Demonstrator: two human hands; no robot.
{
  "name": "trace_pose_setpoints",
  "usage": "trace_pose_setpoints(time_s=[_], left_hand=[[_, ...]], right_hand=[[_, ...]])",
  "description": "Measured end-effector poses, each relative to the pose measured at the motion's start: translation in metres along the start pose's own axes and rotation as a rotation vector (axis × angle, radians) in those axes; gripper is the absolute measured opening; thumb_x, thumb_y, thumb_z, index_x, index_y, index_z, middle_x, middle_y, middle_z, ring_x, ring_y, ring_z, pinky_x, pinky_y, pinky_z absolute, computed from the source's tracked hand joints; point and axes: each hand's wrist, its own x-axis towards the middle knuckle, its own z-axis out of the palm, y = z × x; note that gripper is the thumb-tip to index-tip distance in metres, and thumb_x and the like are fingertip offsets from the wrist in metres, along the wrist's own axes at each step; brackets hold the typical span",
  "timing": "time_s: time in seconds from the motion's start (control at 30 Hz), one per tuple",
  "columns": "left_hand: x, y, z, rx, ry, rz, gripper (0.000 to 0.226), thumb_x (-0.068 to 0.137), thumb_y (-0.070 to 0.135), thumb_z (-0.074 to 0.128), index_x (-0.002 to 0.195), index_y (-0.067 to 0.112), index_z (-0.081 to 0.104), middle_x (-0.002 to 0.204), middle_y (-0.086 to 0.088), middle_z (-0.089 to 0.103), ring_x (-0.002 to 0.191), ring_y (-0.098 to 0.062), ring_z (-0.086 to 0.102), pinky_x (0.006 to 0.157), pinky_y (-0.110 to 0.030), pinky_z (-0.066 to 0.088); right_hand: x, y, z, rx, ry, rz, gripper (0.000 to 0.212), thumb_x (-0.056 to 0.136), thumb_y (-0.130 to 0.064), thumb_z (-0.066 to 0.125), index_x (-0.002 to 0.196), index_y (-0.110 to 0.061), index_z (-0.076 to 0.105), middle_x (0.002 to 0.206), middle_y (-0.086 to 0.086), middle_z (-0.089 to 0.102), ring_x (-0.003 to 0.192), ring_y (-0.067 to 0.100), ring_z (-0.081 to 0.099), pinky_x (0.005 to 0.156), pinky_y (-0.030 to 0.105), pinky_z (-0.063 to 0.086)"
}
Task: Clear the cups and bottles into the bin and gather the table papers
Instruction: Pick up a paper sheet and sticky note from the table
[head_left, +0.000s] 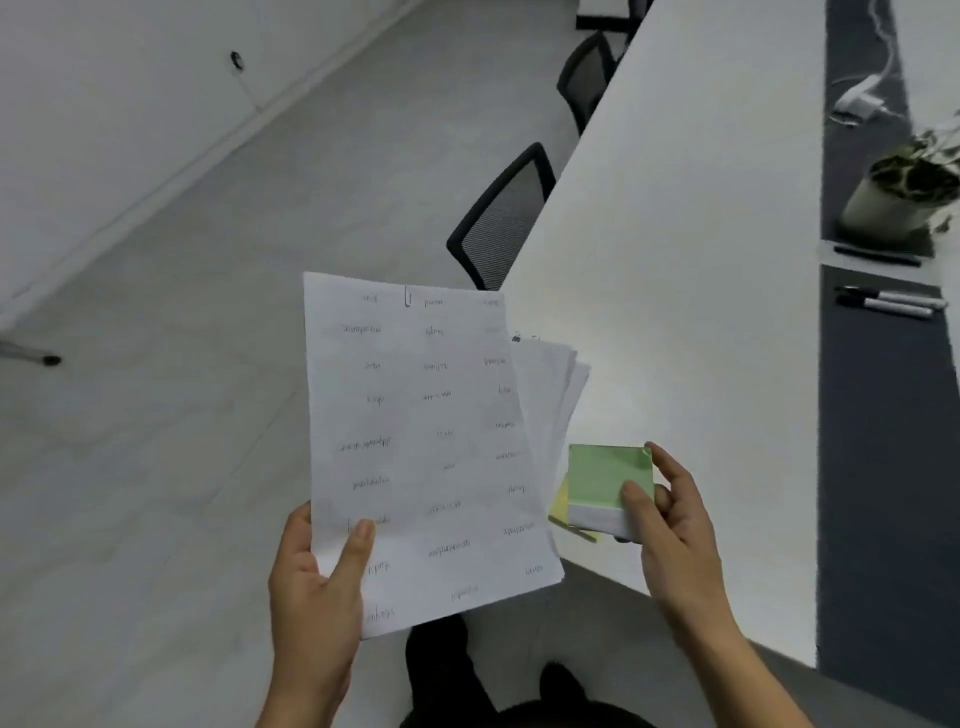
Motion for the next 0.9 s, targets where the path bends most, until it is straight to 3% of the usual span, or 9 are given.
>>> trace_pose_setpoints(time_s=[0.23,0.33,0.43,0.57,0.63,0.7,0.77,0.83,0.9], left_hand=[[0.162,-0.025,0.057,0.141,-0.433,-0.123,0.022,0.095,0.008,0.063,0.111,0.023,0.062,0.107,0.001,0.074,0.092,-0.017,0.073,0.071,-0.029,0.059],[0.213,-0.047,0.087,0.26,-0.57,-0.119,0.029,0.095,0.01,0.063,0.123,0.017,0.059,0.115,0.001,0.07,0.1,-0.016,0.069,0.086,-0.033,0.055],[0.241,-0.078,0.11,0.426,-0.651,-0.11,0.031,0.096,0.011,0.061,0.127,0.01,0.055,0.116,-0.001,0.067,0.101,-0.018,0.065,0.089,-0.034,0.052],[0.263,-0.128,0.121,0.805,-0.699,-0.043,0.04,0.094,0.02,0.061,0.131,0.007,0.051,0.119,-0.004,0.058,0.109,-0.025,0.057,0.084,-0.034,0.045],[0.265,-0.142,0.121,0.954,-0.679,-0.044,0.047,0.091,0.025,0.065,0.13,0.005,0.05,0.123,-0.013,0.054,0.116,-0.033,0.053,0.086,-0.041,0.046],[0.261,-0.145,0.116,1.072,-0.637,-0.033,0.054,0.089,0.029,0.067,0.133,0.005,0.047,0.127,-0.019,0.048,0.119,-0.037,0.047,0.091,-0.048,0.045],[0.254,-0.144,0.111,1.119,-0.626,-0.011,0.06,0.087,0.033,0.068,0.137,0.008,0.044,0.128,-0.02,0.046,0.121,-0.037,0.044,0.092,-0.05,0.044],[0.253,-0.151,0.103,1.112,-0.633,-0.054,0.063,0.087,0.037,0.067,0.139,0.01,0.043,0.128,-0.019,0.048,0.119,-0.037,0.046,0.092,-0.05,0.045],[0.255,-0.157,0.098,1.065,-0.642,-0.117,0.064,0.084,0.045,0.065,0.135,0.01,0.048,0.125,-0.017,0.055,0.112,-0.035,0.054,0.091,-0.049,0.05]], right_hand=[[0.021,-0.005,0.038,0.002,0.44,0.153,0.041,0.103,-0.017,0.051,0.141,-0.033,0.047,0.087,-0.015,0.072,0.08,-0.003,0.068,0.079,0.032,0.053],[0.021,0.001,0.051,0.002,0.565,0.196,0.041,0.103,-0.018,0.052,0.139,-0.036,0.048,0.088,-0.007,0.069,0.083,0.002,0.068,0.088,0.037,0.055],[0.019,0.013,0.064,0.039,0.661,0.245,0.04,0.103,-0.016,0.052,0.136,-0.037,0.048,0.102,-0.005,0.07,0.09,0.007,0.07,0.078,0.025,0.055],[0.026,0.036,0.075,0.056,0.689,0.314,0.04,0.103,-0.011,0.051,0.136,-0.032,0.047,0.099,-0.002,0.069,0.077,-0.003,0.069,0.064,0.014,0.053],[0.032,0.049,0.074,0.041,0.667,0.354,0.04,0.103,-0.011,0.051,0.137,-0.032,0.046,0.098,0.001,0.067,0.075,-0.003,0.068,0.063,0.014,0.052],[0.039,0.061,0.075,0.002,0.638,0.399,0.042,0.103,-0.014,0.051,0.138,-0.035,0.045,0.105,0.003,0.067,0.083,0.002,0.067,0.07,0.017,0.054],[0.049,0.076,0.076,-0.031,0.605,0.449,0.042,0.101,-0.019,0.053,0.137,-0.041,0.045,0.114,0.004,0.066,0.098,0.013,0.066,0.087,0.031,0.056],[0.061,0.09,0.079,-0.078,0.557,0.502,0.042,0.1,-0.023,0.053,0.136,-0.042,0.046,0.122,0.004,0.064,0.107,0.02,0.063,0.097,0.043,0.053],[0.071,0.101,0.082,-0.124,0.498,0.531,0.045,0.099,-0.024,0.053,0.141,-0.037,0.046,0.13,0.002,0.062,0.116,0.022,0.06,0.101,0.047,0.05]])
